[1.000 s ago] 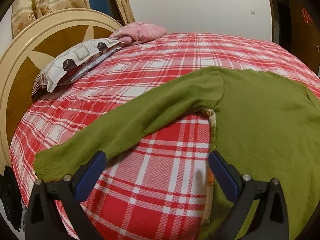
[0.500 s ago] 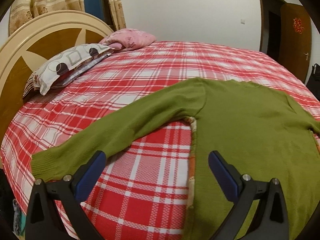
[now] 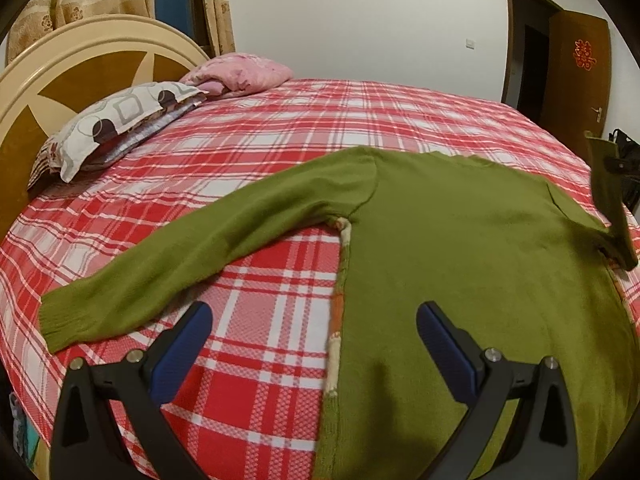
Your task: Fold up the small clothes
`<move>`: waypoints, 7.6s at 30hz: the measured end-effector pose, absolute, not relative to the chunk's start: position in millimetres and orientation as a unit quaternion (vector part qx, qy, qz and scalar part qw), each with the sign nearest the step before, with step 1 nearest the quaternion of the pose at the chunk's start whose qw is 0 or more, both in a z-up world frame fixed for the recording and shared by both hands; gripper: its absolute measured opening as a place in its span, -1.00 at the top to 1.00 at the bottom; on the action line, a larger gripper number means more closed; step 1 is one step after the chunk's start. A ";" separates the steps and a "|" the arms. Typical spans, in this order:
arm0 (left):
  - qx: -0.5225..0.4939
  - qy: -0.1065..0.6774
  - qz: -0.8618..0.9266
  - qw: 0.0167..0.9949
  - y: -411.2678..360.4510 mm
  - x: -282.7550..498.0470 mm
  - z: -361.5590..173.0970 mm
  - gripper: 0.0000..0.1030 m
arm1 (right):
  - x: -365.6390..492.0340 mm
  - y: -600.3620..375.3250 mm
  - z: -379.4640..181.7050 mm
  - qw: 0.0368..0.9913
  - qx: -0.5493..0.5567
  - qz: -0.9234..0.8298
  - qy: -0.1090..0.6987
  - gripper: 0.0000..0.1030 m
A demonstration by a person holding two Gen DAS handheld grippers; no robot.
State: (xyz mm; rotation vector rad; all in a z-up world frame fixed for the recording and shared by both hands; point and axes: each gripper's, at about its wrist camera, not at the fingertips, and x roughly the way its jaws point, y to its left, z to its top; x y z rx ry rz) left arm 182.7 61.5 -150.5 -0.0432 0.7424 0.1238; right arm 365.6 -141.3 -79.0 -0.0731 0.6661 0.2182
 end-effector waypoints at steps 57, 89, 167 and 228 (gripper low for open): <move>-0.043 0.404 -0.201 0.892 -117.9 333.4 -132.1 0.82 | 319.3 -258.0 -178.2 0.944 0.127 0.012 0.303 -0.37; -0.054 0.446 -0.042 0.892 -2.1 366.2 -160.5 -0.10 | 327.6 -191.3 -182.5 0.939 -0.023 0.074 0.336 -0.45; -0.160 0.351 0.226 0.895 306.0 144.0 -193.4 -0.02 | 193.5 -3.4 -161.9 0.896 -0.189 0.241 0.321 -0.47; 0.131 0.386 0.001 0.913 91.8 206.1 -134.4 -0.55 | 205.0 -107.8 -193.8 0.906 -0.067 0.164 0.385 -0.47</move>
